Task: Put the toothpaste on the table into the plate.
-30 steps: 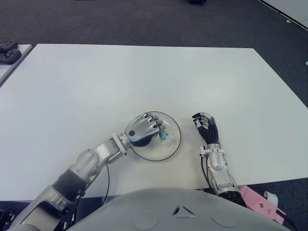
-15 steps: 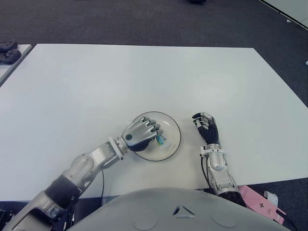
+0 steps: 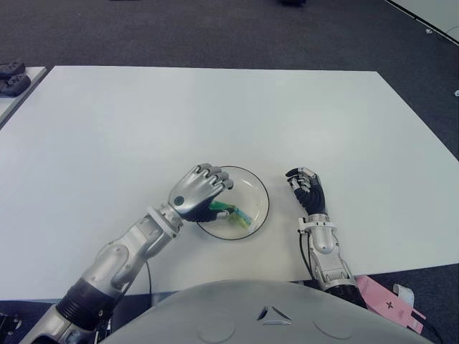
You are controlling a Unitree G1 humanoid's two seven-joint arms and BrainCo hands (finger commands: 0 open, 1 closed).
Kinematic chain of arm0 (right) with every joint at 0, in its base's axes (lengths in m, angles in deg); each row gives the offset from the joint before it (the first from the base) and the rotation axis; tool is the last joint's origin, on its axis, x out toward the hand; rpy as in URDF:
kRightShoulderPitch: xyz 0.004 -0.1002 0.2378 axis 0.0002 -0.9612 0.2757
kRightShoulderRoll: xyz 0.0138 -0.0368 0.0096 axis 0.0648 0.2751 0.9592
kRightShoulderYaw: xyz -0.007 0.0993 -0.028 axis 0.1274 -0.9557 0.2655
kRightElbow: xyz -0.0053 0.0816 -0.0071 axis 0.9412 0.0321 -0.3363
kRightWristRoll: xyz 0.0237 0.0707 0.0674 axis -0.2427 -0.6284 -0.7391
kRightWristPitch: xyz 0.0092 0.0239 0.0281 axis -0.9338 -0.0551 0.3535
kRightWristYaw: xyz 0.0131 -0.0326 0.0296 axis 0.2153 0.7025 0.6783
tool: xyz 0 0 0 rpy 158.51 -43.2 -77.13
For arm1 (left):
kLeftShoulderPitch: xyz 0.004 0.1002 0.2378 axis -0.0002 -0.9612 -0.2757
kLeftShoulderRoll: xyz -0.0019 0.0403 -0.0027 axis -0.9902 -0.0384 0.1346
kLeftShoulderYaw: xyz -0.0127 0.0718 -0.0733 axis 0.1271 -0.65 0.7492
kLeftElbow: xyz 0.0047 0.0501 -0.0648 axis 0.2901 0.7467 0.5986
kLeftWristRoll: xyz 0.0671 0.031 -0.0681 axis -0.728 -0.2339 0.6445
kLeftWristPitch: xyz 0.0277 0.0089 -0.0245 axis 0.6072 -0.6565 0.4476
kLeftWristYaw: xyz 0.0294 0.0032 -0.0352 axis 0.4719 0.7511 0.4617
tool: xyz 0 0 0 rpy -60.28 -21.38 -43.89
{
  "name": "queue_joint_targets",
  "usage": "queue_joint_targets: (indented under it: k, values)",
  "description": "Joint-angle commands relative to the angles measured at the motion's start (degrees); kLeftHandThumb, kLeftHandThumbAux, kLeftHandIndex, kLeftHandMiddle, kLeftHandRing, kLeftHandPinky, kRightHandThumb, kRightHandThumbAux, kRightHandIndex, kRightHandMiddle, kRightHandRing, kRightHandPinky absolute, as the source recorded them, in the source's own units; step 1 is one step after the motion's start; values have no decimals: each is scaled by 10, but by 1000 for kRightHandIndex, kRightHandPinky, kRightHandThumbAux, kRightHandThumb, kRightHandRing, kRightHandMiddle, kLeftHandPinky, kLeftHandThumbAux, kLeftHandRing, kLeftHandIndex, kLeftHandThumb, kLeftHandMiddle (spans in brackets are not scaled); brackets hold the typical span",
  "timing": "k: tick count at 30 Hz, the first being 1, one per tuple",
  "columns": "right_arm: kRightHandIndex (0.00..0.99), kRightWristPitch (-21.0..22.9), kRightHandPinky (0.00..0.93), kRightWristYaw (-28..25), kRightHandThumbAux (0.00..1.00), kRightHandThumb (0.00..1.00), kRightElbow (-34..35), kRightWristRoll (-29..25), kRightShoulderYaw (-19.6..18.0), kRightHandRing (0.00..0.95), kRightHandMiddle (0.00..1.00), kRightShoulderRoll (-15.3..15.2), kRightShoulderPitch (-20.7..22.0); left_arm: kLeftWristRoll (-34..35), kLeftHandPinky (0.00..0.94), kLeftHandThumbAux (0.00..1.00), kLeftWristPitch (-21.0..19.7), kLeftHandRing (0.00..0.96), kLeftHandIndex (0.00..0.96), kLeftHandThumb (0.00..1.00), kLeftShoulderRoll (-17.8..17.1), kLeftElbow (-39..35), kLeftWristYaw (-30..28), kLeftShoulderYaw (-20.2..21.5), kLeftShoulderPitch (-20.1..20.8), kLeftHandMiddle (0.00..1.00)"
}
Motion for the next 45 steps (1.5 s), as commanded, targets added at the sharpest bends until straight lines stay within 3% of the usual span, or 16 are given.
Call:
queue_joint_targets:
  k: [1,14,29,35,38,40,45]
  values:
    - [423,30,449,-4,738,693,-22,2,2,453,455,3,-13,0,4,388,-2,1,0,95,9,9,39,11,-12,1]
    - [424,28,438,8,738,693,-25,17,6,450,455,1,-9,-6,0,292,23,0,0,180,22,47,153,17,-4,0]
    - [424,26,451,7,737,693,-25,10,5,450,460,3,-9,3,0,285,41,0,0,199,24,71,194,21,5,0]
    - [423,31,432,1,737,693,-23,6,6,443,457,4,-9,98,0,296,27,0,0,217,49,88,158,61,17,0]
    - [424,31,431,1,737,693,-26,4,5,440,458,5,-6,206,21,327,-9,0,0,234,87,89,104,102,39,0]
    - [424,29,447,3,737,693,-30,4,4,443,460,6,-5,282,68,406,-41,0,0,255,125,85,80,128,39,0]
    - [424,23,462,9,737,694,-38,6,4,452,464,6,0,372,115,576,-90,12,17,257,182,89,73,175,55,11]
